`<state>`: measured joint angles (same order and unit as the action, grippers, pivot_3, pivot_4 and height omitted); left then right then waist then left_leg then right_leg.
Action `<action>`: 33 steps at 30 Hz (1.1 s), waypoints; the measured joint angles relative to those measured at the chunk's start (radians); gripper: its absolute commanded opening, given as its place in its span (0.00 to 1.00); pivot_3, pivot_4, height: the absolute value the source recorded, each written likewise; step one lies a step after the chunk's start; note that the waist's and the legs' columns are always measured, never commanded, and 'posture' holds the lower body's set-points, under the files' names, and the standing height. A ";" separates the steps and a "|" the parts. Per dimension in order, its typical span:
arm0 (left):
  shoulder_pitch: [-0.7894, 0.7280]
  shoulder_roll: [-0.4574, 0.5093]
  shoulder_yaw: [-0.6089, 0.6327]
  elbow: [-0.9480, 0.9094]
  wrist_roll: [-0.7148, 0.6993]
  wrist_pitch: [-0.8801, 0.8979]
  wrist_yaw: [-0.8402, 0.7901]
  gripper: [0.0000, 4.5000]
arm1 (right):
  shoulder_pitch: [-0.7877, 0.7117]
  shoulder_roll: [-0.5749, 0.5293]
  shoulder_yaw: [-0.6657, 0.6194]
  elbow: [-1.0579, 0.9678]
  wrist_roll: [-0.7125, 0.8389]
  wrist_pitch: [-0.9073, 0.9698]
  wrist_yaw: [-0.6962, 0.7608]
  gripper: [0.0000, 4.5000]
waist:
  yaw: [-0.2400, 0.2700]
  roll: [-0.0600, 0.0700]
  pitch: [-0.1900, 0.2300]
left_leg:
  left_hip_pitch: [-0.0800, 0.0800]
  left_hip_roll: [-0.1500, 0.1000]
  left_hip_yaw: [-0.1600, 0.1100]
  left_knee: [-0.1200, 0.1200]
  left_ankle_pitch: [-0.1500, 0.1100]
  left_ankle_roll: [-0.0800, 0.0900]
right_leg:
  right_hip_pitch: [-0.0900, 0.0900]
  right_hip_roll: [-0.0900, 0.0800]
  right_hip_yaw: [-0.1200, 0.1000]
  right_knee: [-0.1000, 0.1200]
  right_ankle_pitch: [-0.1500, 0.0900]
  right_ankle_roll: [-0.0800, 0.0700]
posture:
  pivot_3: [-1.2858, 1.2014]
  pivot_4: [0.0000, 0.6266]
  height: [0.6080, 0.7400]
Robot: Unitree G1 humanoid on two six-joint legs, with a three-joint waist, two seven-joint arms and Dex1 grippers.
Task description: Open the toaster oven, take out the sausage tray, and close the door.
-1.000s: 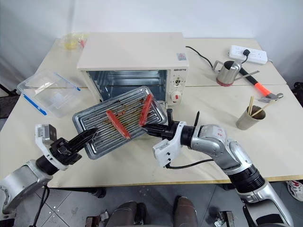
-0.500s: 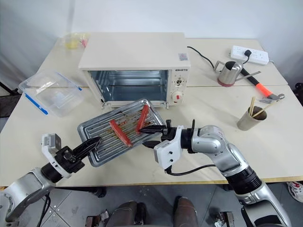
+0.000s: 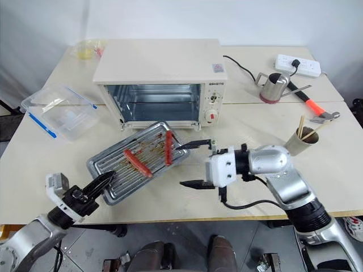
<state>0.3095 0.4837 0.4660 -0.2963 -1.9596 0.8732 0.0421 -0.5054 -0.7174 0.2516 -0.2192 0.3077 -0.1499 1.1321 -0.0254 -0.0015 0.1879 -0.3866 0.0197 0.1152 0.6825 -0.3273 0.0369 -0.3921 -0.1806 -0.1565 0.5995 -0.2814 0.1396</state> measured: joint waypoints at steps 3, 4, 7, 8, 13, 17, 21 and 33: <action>0.024 -0.050 0.035 -0.014 0.000 -0.017 0.001 0.00 | -0.015 -0.001 -0.023 0.049 0.050 0.051 0.051 0.98 | 0.000 0.000 0.000 | 0.000 0.000 0.000 0.000 0.000 0.001 | 0.001 0.000 0.000 -0.002 0.000 0.000 | 0.52 0.24 1.00; 0.035 -0.074 0.049 -0.020 0.000 -0.033 0.003 0.00 | -0.026 -0.004 -0.036 0.096 0.060 0.060 0.073 0.98 | 0.000 0.000 0.000 | 0.000 0.000 0.001 0.000 0.000 0.001 | 0.001 0.000 0.000 -0.003 0.000 0.000 | 0.52 0.24 1.00; 0.076 -0.190 0.085 -0.061 0.000 -0.109 0.030 0.00 | -0.062 -0.027 -0.036 0.360 0.019 -0.031 0.196 0.98 | 0.000 -0.002 -0.001 | 0.000 -0.001 0.001 0.000 -0.001 0.003 | 0.003 -0.001 0.000 -0.007 0.000 0.000 | 0.52 0.24 1.00; 0.082 -0.203 0.087 -0.063 0.000 -0.121 0.034 0.00 | -0.062 -0.027 -0.036 0.396 0.009 -0.045 0.208 0.98 | 0.001 -0.002 -0.001 | 0.000 -0.001 0.001 0.000 -0.001 0.003 | 0.003 -0.001 0.000 -0.007 0.000 0.000 | 0.52 0.24 1.00; 0.172 -0.317 0.105 -0.179 0.001 -0.215 0.062 0.00 | -0.121 0.007 -0.029 0.646 -0.066 -0.180 0.260 0.98 | -0.006 -0.002 -0.001 | 0.000 -0.001 0.003 0.001 -0.001 0.003 | 0.003 -0.001 0.000 -0.008 0.001 0.001 | 0.52 0.24 1.00; 0.290 -0.410 0.105 -0.295 -0.001 -0.302 0.064 0.00 | -0.174 0.037 -0.027 0.812 -0.114 -0.266 0.280 0.98 | -0.005 -0.002 -0.001 | 0.000 -0.001 0.002 0.002 -0.002 0.003 | 0.004 -0.001 0.001 -0.011 0.000 0.000 | 0.52 0.24 1.00; 0.412 -0.464 0.091 -0.372 0.000 -0.344 0.059 0.00 | -0.214 0.074 -0.027 0.915 -0.139 -0.295 0.282 0.84 | -0.004 -0.001 -0.001 | 0.000 0.000 0.002 0.002 -0.002 0.003 | 0.003 -0.001 0.001 -0.012 0.000 -0.001 | 0.52 0.24 1.00; 0.517 -0.544 0.068 -0.421 -0.001 -0.485 0.004 0.00 | -0.266 0.156 -0.028 1.070 -0.167 -0.367 0.317 0.01 | -0.003 -0.001 -0.001 | -0.001 0.000 0.002 0.002 -0.004 0.005 | 0.003 -0.001 0.000 -0.014 -0.001 -0.003 | 0.52 0.24 1.00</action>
<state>0.8264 -0.0599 0.5342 -0.7171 -1.9604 0.3881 0.0457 -0.7713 -0.5617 0.2232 0.8512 0.1412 -0.5167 1.4488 -0.0282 -0.0028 0.1871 -0.3873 0.0193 0.1171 0.6849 -0.3309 0.0414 -0.3886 -0.1819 -0.1560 0.5857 -0.2819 0.1368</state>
